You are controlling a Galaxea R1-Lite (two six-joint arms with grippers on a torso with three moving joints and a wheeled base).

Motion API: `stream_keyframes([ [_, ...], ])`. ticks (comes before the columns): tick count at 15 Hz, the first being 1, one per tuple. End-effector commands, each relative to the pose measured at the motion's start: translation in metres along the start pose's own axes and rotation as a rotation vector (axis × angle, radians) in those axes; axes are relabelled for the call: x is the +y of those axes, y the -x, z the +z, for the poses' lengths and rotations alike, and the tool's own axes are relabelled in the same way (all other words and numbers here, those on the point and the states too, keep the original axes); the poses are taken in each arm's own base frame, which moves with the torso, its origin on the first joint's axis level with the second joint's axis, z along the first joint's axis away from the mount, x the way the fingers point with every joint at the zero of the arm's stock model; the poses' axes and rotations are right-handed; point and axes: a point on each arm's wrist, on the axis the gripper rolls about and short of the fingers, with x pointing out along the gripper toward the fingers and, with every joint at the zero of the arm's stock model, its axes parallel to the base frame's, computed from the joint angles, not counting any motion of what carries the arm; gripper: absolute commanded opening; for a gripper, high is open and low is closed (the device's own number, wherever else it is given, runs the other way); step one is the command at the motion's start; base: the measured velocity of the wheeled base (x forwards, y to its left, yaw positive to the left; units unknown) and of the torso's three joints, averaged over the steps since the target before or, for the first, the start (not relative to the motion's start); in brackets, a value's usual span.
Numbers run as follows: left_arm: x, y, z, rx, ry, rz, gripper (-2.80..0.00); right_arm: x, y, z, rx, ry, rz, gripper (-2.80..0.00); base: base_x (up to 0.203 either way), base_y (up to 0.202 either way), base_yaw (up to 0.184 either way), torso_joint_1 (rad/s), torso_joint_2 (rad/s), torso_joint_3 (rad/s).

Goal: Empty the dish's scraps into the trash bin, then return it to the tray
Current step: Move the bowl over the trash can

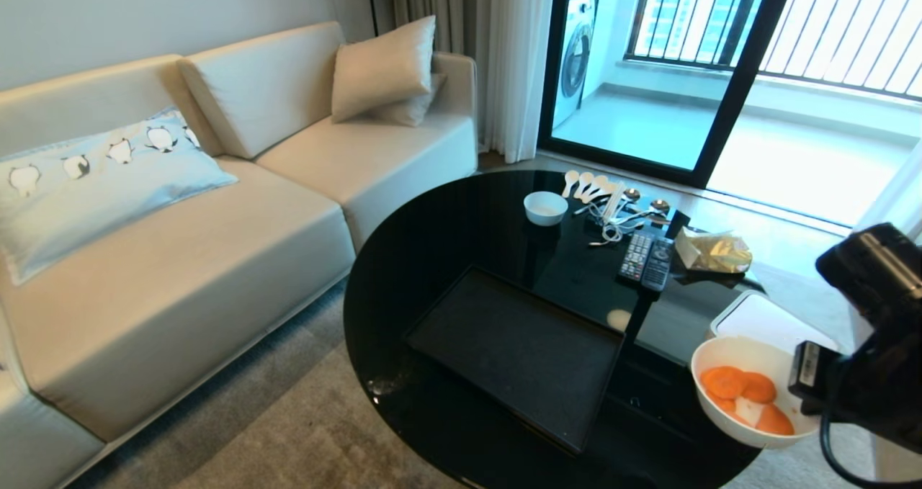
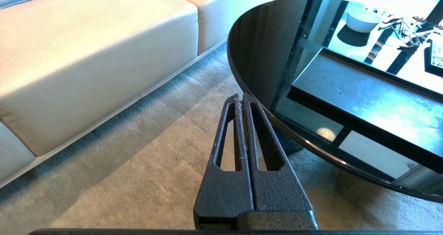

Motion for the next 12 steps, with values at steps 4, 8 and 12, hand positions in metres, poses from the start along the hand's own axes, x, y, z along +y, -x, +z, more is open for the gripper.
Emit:
stream_keyframes([
  [4, 0.0, 0.0, 0.0, -0.001, 0.001, 0.001, -2.8, -0.052, 0.017, -0.022, -0.05, -0.112, -0.016, -2.8, 0.0, 0.0, 0.0, 0.0, 0.0, 0.0],
  [8, 0.0, 0.0, 0.0, -0.001, 0.001, 0.001, -2.8, -0.071, 0.012, -0.044, -0.031, -0.155, -0.052, -2.8, 0.0, 0.0, 0.0, 0.0, 0.0, 0.0],
  [12, 0.0, 0.0, 0.0, -0.001, 0.001, 0.001, -2.8, -0.078, 0.009, -0.053, -0.02, -0.185, -0.063, -2.8, 0.0, 0.0, 0.0, 0.0, 0.0, 0.0],
])
